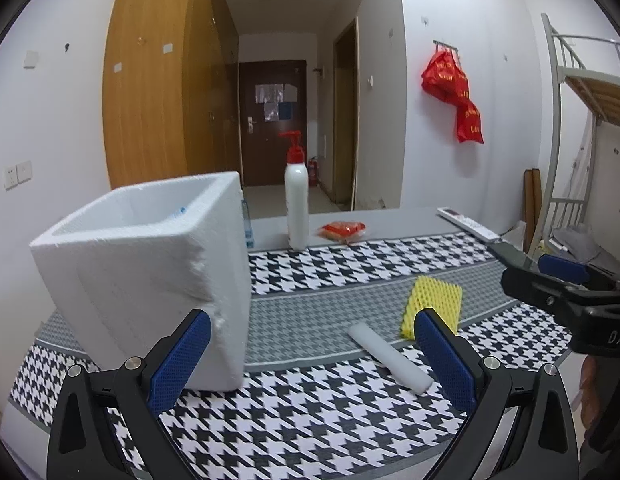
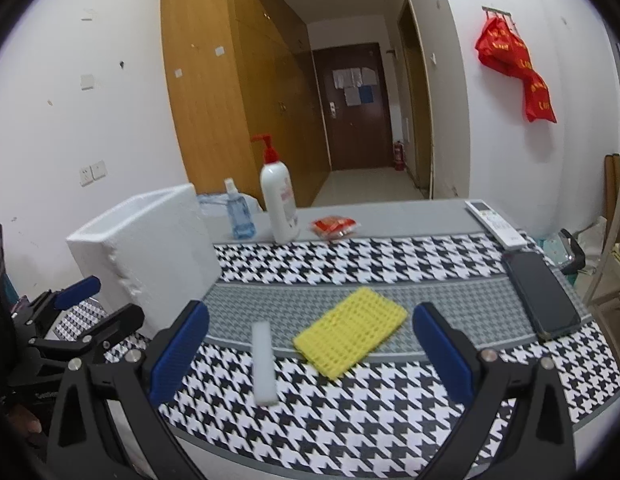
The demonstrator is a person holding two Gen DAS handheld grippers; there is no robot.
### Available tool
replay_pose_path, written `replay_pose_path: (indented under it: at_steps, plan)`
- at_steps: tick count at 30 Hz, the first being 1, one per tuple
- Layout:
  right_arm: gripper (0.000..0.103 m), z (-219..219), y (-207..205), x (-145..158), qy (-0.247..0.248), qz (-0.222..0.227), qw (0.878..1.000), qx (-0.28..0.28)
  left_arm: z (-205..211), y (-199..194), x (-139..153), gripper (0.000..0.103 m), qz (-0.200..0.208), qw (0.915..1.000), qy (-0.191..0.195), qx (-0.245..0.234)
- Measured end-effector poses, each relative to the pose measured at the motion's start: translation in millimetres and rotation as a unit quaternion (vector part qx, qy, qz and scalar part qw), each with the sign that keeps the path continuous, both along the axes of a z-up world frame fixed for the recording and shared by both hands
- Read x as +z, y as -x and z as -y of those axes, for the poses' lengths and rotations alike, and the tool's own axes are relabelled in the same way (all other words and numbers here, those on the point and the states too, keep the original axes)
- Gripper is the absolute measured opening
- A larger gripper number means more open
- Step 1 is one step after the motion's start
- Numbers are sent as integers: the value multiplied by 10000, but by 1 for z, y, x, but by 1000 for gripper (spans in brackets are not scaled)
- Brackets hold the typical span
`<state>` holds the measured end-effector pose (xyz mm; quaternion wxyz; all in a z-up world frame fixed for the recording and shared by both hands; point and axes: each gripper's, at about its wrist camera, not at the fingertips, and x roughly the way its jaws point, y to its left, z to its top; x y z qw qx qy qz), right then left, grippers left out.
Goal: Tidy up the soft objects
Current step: 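Withdraw both tools from the foam box toward the yellow sponge and white tube, then move the left tool to the white foam tube while the right tool approaches the yellow mesh sleeve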
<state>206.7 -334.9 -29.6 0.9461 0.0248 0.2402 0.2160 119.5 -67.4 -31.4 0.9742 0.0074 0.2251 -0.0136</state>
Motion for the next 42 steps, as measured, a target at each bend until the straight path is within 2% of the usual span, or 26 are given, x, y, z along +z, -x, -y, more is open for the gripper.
replay_pose_path:
  at_steps: [3,12,16,28,33,36,38,42]
  plan:
    - [103,3,-3,-7,9,-111,9999,46,9,-4,-5,102,-63,10000,-51,53]
    - [103,24,-13,-14,-15,-255,9996,-89,29,-25,-24,102,-468,9987,166,142]
    - [103,25,-21,-22,179,-377,9990,-150,39,-31,-34,102,-646,9976,163,183]
    - [103,33,-40,-37,249,-657,9974,-131,56,-50,-55,101,-1121,9921,335,456]
    - [103,43,-43,-39,119,-737,9971,-154,59,-58,-66,94,-1382,9879,374,590]
    - [103,47,-45,-40,109,-752,9969,-180,61,-61,-69,93,-1445,9863,382,697]
    - [103,50,-46,-42,-20,-811,9965,-204,64,-63,-72,93,-1479,9851,330,810]
    - [103,51,-49,-47,-68,-953,9953,-180,72,-67,-74,85,-1556,9839,204,858]
